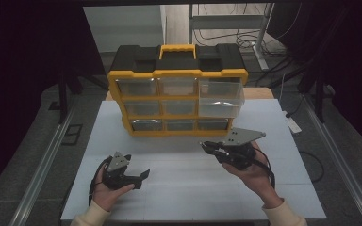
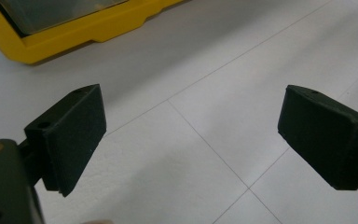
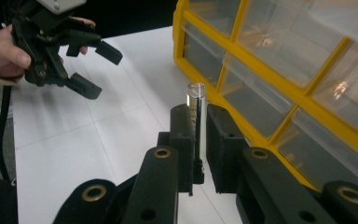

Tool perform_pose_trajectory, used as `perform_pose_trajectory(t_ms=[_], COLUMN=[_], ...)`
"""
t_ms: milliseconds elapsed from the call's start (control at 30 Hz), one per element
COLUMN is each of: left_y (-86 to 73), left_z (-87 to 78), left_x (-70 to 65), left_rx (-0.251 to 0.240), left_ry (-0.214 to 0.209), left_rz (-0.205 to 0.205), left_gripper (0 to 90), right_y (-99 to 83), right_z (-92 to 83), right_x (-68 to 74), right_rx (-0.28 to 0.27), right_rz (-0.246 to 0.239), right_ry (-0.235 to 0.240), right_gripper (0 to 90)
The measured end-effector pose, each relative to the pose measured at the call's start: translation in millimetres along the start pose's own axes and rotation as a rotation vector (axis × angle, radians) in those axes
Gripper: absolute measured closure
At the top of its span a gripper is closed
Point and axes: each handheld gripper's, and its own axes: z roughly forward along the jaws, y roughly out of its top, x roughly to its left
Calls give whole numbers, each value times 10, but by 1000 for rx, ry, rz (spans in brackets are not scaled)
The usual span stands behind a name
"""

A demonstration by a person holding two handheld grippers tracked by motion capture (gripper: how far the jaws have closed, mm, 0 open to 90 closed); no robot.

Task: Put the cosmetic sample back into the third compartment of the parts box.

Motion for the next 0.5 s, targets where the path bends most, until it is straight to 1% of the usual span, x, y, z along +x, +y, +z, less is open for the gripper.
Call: perform_pose_trajectory(t_ms=[200,367,500], left_y=[2,2,1], left_z=[-6,-2,5], left_x=[4,3,-2], left_rx=[3,4,2], left_ry=[0,0,1], left_rz=[5,5,1], left_gripper=[84,84,85], right_y=[59,88,113], right_z=[-57,-92,-133], right_x=[20,28,12], right_rx=[-23,-30,-49], right_rz=[-4,-10,3], right_ry=[-2,-12,-16], right_gripper=[814,814,814])
